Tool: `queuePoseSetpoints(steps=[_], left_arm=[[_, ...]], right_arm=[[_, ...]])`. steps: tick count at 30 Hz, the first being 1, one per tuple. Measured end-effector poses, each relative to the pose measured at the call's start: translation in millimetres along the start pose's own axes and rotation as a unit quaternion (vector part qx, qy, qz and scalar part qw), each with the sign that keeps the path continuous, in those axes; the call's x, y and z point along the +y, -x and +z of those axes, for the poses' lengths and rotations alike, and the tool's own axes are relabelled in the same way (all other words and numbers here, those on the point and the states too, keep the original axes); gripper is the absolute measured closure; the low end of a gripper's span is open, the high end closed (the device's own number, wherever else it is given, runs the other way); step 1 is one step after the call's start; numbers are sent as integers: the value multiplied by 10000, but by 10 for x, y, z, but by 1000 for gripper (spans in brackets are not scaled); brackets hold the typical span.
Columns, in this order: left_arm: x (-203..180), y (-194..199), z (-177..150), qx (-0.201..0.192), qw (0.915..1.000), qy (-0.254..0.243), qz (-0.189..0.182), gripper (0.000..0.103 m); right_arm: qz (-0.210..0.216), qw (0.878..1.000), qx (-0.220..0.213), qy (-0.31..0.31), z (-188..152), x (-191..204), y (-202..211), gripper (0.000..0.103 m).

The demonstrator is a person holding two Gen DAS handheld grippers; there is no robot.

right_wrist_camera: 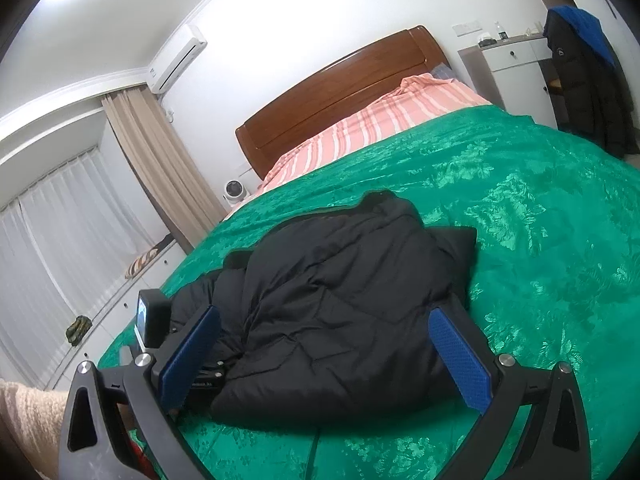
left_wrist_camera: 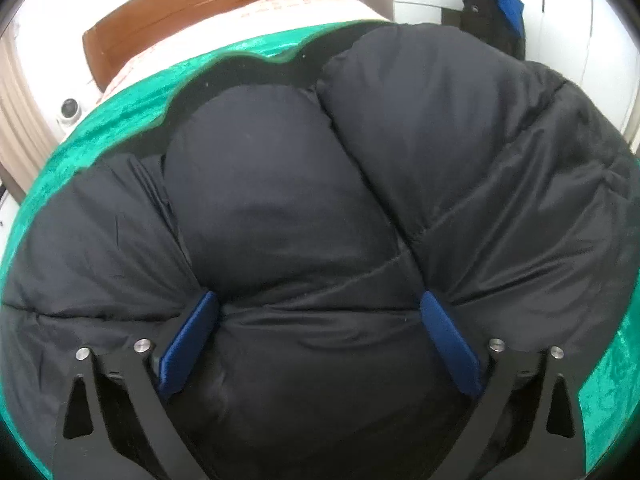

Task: Fold large clothes
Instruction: 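Press the folded black jacket flat with the left gripper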

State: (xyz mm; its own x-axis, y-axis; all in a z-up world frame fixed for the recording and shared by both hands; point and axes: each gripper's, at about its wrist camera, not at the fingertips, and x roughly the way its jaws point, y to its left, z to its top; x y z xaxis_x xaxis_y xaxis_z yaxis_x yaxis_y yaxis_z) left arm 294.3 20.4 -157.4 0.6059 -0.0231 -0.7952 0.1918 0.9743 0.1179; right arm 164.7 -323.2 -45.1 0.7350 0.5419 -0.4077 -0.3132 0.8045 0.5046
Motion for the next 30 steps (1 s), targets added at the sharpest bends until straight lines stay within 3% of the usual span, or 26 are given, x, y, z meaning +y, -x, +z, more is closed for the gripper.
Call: queuePoseSetpoints(steps=[4, 7, 9, 14, 18, 20, 22, 30], left_arm=[[-80, 212, 66, 234, 9997, -36, 20, 8], [-234, 471, -41, 167, 9995, -255, -130, 9], [-341, 455, -140, 227, 9989, -414, -4, 9], [-315, 264, -221, 147, 9998, -117, -11, 5], [-439, 372, -249, 204, 9997, -68, 72, 6], [-472, 550, -229, 330, 9994, 52, -67, 10], [-540, 687, -263, 262, 9996, -48, -133, 10], [-854, 597, -520, 276, 9982, -507, 183, 4]], right_arm=[[-70, 9999, -47, 65, -6, 12, 42, 1], [-76, 10000, -15, 39, -28, -11, 54, 0], [-72, 10000, 37, 35, -30, -14, 33, 0], [-149, 9999, 63, 4, -17, -17, -22, 0], [-231, 9997, 85, 34, -21, -41, -36, 1], [-295, 9995, 74, -23, -35, -82, -24, 1], [-323, 9994, 74, -131, -47, -140, -9, 0], [-560, 9980, 53, -297, -49, -243, -29, 0]])
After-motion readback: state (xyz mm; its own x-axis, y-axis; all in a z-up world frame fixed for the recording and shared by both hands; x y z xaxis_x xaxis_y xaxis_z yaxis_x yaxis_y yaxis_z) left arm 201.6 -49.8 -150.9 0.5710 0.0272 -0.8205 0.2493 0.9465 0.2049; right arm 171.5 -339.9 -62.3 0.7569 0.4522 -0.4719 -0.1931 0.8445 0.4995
